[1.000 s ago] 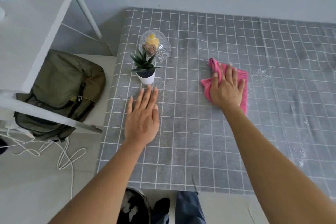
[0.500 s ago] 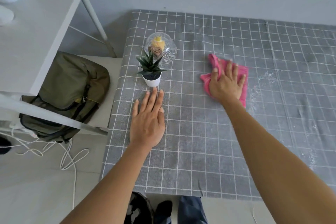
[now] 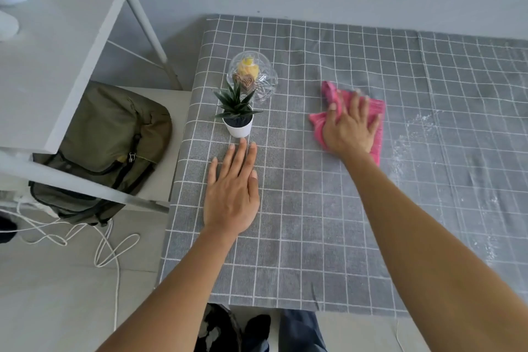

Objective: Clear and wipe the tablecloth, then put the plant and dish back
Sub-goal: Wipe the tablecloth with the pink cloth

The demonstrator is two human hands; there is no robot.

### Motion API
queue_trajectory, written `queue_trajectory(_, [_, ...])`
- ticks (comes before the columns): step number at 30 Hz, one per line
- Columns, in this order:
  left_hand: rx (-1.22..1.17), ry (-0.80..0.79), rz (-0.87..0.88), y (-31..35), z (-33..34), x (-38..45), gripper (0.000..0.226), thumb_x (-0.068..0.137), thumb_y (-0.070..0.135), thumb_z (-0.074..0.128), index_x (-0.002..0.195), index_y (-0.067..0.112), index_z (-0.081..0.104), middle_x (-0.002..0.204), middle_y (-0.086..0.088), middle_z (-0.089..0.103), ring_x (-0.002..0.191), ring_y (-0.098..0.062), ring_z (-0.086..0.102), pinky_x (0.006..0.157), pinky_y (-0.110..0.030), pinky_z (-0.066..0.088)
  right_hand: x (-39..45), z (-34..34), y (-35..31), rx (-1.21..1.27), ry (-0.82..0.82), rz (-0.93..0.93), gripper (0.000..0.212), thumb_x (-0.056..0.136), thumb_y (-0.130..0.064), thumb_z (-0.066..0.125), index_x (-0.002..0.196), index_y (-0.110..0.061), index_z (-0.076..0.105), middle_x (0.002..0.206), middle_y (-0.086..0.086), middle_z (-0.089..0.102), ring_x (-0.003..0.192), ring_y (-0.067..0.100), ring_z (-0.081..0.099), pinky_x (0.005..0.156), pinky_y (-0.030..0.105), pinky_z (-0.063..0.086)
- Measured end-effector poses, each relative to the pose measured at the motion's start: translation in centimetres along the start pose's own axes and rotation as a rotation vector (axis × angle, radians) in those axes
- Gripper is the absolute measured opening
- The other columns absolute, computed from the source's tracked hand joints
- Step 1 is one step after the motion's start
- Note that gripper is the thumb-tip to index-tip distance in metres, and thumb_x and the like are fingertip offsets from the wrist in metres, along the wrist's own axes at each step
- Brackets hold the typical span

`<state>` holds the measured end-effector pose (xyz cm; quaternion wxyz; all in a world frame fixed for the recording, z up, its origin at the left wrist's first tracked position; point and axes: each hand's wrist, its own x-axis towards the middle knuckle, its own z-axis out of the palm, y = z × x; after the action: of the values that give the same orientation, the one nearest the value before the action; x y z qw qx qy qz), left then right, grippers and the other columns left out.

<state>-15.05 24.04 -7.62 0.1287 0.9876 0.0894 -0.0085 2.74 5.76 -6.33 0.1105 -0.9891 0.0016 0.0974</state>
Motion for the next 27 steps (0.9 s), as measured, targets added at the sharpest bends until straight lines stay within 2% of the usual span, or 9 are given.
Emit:
queue_trajectory(2, [-0.003,-0.002,0.000,0.0,0.0,0.0,0.056,0.096,0.037,0.000,0.152,0.029,-0.004,0.159,0.010,-0.008,0.146,-0.008,-0.011,0.120,-0.041,-0.002,0.6,-0.3,1.0,0.041,0.016,0.096,0.057,0.099,-0.050,0.004,0.153,-0.032,0.002,0.161,0.003,-0.011,0.147,0.022,-0.015,0.116,0.053,-0.012])
queue_trajectory(5, [-0.001,-0.005,-0.003,0.1,-0.1,0.0,0.057,0.095,0.037,-0.001,0.151,0.029,-0.005,0.159,0.010,-0.009,0.146,-0.008,-0.010,0.120,-0.041,-0.001,0.5,-0.1,-0.4,0.068,0.018,0.115,0.055,0.099,-0.050,0.006,0.152,-0.036,0.000,0.161,0.003,-0.011,0.147,0.023,-0.015,0.115,0.053,-0.014])
queue_trajectory(10, [0.006,-0.005,-0.004,0.1,-0.1,0.0,0.058,0.095,0.037,0.000,0.152,0.028,-0.003,0.159,0.009,-0.007,0.146,-0.008,-0.008,0.120,-0.042,0.000,-1.3,1.5,-5.4,-0.020,-0.050,-0.153,0.056,0.098,-0.053,0.003,0.150,-0.037,-0.010,0.159,0.002,-0.016,0.146,0.024,-0.017,0.112,0.052,-0.017])
queue_trajectory(13, [0.002,-0.007,0.001,0.1,-0.2,0.0,0.057,0.095,0.036,0.001,0.152,0.028,-0.003,0.159,0.009,-0.006,0.146,-0.008,-0.008,0.120,-0.041,-0.001,-2.1,1.7,-4.9,-0.032,-0.055,-0.262,0.054,0.099,-0.051,0.003,0.150,-0.037,-0.008,0.160,-0.003,-0.015,0.146,0.019,-0.015,0.116,0.050,-0.014])
queue_trajectory(17, [0.004,-0.013,0.004,0.1,0.0,0.1,0.056,0.096,0.036,0.000,0.151,0.029,-0.006,0.159,0.010,-0.009,0.146,-0.009,-0.011,0.120,-0.041,-0.003,-1.9,0.7,0.3,-0.078,-0.025,-0.120,0.054,0.099,-0.052,0.001,0.147,-0.034,-0.014,0.160,0.000,-0.012,0.147,0.020,-0.013,0.118,0.050,-0.007])
queue_trajectory(19, [0.003,-0.007,0.001,-0.1,0.1,0.1,0.056,0.096,0.036,0.001,0.151,0.029,-0.006,0.159,0.009,-0.009,0.146,-0.009,-0.011,0.120,-0.041,-0.002,-2.2,0.3,1.9,-0.043,-0.011,0.001,0.056,0.099,-0.051,0.004,0.150,-0.031,-0.008,0.161,0.002,-0.009,0.147,0.020,-0.012,0.118,0.051,-0.006])
queue_trajectory(23, [0.008,0.001,-0.002,-0.1,0.3,0.0,0.057,0.096,0.036,0.002,0.152,0.028,-0.005,0.159,0.009,-0.008,0.147,-0.010,-0.009,0.120,-0.043,0.000,-3.4,0.9,0.2,0.058,0.038,0.134,0.056,0.099,-0.050,0.008,0.152,-0.034,-0.001,0.161,0.002,-0.010,0.147,0.022,-0.012,0.116,0.054,-0.010])
queue_trajectory(25, [0.006,0.014,0.003,0.0,0.3,0.0,0.056,0.096,0.035,0.004,0.152,0.028,-0.002,0.160,0.009,-0.005,0.147,-0.010,-0.006,0.120,-0.043,0.000,-4.3,1.5,-1.8,0.034,0.026,0.112,0.057,0.098,-0.051,0.006,0.152,-0.034,-0.005,0.161,0.004,-0.012,0.147,0.024,-0.014,0.115,0.055,-0.010])
queue_trajectory(27, [-0.001,0.030,-0.001,0.0,0.4,0.0,0.056,0.097,0.034,0.007,0.152,0.028,0.001,0.160,0.009,-0.002,0.147,-0.009,-0.003,0.120,-0.041,0.000,-5.7,2.3,-3.8,-0.020,0.003,-0.007,0.058,0.098,-0.052,0.004,0.151,-0.035,-0.010,0.160,0.004,-0.015,0.146,0.024,-0.016,0.115,0.056,-0.010])
